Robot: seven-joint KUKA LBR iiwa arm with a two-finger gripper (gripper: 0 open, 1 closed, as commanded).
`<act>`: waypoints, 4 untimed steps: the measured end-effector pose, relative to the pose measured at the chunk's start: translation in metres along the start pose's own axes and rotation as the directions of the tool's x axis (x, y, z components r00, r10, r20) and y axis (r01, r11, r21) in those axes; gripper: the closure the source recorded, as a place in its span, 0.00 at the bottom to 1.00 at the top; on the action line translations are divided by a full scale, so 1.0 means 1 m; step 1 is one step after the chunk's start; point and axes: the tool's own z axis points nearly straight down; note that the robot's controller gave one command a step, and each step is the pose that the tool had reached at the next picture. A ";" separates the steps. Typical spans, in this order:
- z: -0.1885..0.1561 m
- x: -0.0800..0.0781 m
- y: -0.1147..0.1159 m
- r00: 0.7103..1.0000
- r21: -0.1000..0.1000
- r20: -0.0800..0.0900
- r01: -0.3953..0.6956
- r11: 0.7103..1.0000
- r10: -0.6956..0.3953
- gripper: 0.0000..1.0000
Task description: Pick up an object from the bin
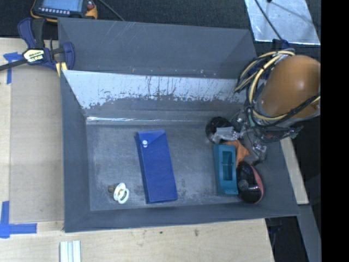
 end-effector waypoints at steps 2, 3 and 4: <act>0.019 -0.010 0.004 0.998 0.009 -0.007 0.067 0.998 -0.067 1.00; 0.015 -0.010 0.004 0.998 0.008 -0.006 0.066 0.998 -0.066 1.00; 0.001 -0.009 0.004 0.998 -0.001 -0.011 0.066 0.998 -0.066 1.00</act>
Offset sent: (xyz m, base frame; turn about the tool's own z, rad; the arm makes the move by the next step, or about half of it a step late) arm 0.0000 0.0000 0.0000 0.0000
